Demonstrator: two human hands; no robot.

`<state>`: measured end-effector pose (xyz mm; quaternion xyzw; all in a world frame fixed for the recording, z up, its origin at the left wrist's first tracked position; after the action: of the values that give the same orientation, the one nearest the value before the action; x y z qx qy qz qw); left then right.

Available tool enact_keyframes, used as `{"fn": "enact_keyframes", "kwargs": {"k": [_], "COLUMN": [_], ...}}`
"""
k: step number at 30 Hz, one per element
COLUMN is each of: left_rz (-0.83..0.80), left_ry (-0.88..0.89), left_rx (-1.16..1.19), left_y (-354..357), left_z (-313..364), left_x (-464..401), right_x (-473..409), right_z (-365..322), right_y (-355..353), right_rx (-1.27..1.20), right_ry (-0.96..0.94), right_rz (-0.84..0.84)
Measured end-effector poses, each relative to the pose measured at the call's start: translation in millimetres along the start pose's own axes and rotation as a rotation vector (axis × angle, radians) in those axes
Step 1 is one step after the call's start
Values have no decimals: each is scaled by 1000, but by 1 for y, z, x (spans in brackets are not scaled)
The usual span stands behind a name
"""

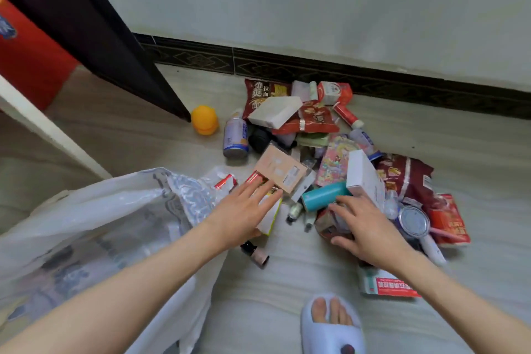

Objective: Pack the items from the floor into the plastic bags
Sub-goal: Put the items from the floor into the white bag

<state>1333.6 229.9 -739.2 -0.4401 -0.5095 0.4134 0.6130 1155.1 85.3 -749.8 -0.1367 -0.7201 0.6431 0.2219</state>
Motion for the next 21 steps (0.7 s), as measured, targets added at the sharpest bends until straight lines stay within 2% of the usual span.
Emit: {"fn": "enact_keyframes", "kwargs": {"k": [2, 5, 9, 12, 14, 17, 21], "left_rz": [-69, -227, -235, -157, -39, 192, 370], "left_ry": [34, -14, 4, 27, 31, -31, -165], "left_rx": [-4, -36, -103, -68, -16, 81, 175], "left_y": [14, 37, 46, 40, 29, 1, -43], "left_z": [4, 2, 1, 4, 6, 5, -5], "left_x": [-14, -29, -40, -41, -38, -20, 21], "right_x": [2, 1, -6, -5, 1, 11, 9], "right_z": [5, 6, 3, 7, 7, 2, -19], "right_y": [11, 18, 22, 18, 13, -3, -48], "right_rx": [4, 51, 23, 9, -11, -112, -221], "right_ry": [16, 35, 44, 57, 75, 119, 160], "right_rz": [-25, -52, -45, -64, -72, -54, 52]}}
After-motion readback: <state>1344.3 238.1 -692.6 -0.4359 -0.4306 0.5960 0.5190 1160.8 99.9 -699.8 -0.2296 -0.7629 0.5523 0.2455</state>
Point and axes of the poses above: each hand's wrist, its own x-axis away from the middle knuckle, its own y-axis out of the palm, z = x × y, the point moved 4 cm from there along -x, towards the middle knuckle, and after that the axes turned 12 degrees about y, right-handed, at the moved point
